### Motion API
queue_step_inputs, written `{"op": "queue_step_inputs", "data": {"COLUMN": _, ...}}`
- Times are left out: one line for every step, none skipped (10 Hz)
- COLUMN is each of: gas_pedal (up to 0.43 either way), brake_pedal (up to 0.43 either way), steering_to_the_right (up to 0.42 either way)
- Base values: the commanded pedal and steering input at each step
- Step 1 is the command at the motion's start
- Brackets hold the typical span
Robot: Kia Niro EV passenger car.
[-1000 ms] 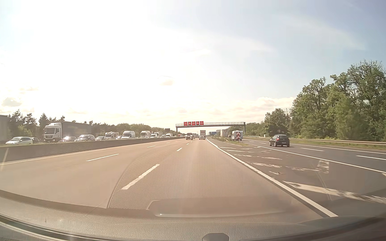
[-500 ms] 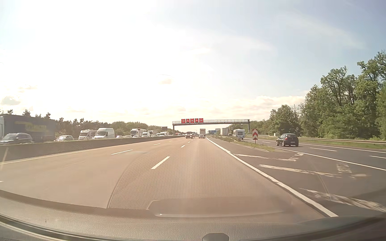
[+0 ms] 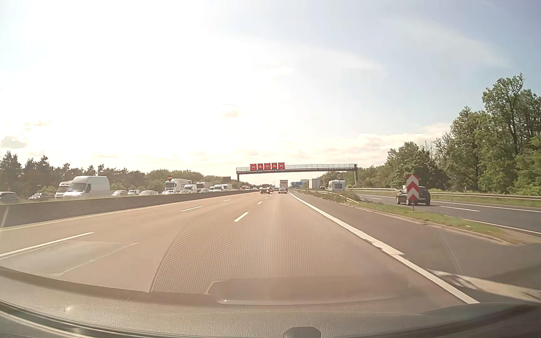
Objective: Follow the waypoints while adhering to traffic rules and regulations
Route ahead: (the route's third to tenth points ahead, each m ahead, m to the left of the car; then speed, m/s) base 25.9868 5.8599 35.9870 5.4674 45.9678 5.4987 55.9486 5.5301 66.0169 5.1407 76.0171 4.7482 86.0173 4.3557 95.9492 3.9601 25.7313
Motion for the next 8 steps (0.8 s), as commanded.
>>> {"op": "queue_step_inputs", "data": {"gas_pedal": 0.0, "brake_pedal": 0.232, "steering_to_the_right": 0.001}}
{"op": "queue_step_inputs", "data": {"gas_pedal": 0.0, "brake_pedal": 0.232, "steering_to_the_right": 0.001}}
{"op": "queue_step_inputs", "data": {"gas_pedal": 0.0, "brake_pedal": 0.232, "steering_to_the_right": 0.001}}
{"op": "queue_step_inputs", "data": {"gas_pedal": 0.0, "brake_pedal": 0.226, "steering_to_the_right": 0.001}}
{"op": "queue_step_inputs", "data": {"gas_pedal": 0.0, "brake_pedal": 0.213, "steering_to_the_right": 0.001}}
{"op": "queue_step_inputs", "data": {"gas_pedal": 0.0, "brake_pedal": 0.159, "steering_to_the_right": 0.001}}
{"op": "queue_step_inputs", "data": {"gas_pedal": 0.0, "brake_pedal": 0.043, "steering_to_the_right": 0.001}}
{"op": "queue_step_inputs", "data": {"gas_pedal": 0.0, "brake_pedal": 0.012, "steering_to_the_right": 0.001}}
